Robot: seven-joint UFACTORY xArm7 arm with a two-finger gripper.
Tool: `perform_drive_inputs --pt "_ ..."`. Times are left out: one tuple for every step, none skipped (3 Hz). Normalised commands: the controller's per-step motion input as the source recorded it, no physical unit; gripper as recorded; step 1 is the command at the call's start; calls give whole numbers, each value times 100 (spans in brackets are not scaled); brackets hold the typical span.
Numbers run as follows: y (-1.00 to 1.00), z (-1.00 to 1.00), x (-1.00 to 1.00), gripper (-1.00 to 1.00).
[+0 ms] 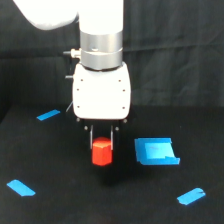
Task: Pick up the red object from the table
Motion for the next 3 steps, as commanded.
perform_drive_inputs --pt "-3 93 12 -100" --pt "-11 85 10 -89" --pt "-22 29 3 -100"
